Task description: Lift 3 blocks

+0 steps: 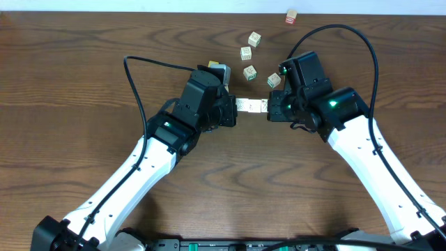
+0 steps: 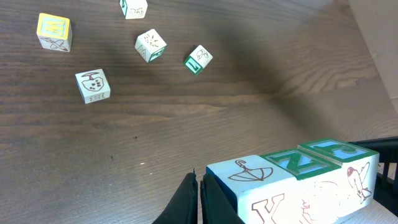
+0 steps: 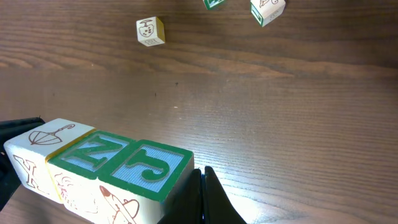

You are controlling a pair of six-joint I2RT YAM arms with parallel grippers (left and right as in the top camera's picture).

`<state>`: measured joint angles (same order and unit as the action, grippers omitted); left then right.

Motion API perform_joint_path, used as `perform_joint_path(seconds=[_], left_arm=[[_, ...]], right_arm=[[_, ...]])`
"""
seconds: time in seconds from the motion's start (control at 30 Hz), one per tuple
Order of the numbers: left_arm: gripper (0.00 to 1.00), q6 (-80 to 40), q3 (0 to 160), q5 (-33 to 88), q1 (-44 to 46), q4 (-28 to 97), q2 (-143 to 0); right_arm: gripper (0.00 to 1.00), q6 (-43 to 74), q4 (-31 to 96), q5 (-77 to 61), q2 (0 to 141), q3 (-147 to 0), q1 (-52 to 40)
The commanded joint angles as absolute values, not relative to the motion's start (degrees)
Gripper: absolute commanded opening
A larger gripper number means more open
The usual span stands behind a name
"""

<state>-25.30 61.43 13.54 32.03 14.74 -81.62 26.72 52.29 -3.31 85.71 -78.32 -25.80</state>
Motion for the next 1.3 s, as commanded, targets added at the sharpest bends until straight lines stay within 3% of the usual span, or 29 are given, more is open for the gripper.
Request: perform_joint_path(seconds=[0.0,1.27], left_arm=[[0.07,-25.6,63.8,26.4,36.1,12.8,-80.7],[0.07,-25.6,63.9,26.4,36.1,13.0,-79.9]], right_arm=[[0.01,26.1,50.2,-18.9,85.1,-80.9,-30.9],[0.01,26.1,50.2,-17.9,85.1,-80.9,-30.9]])
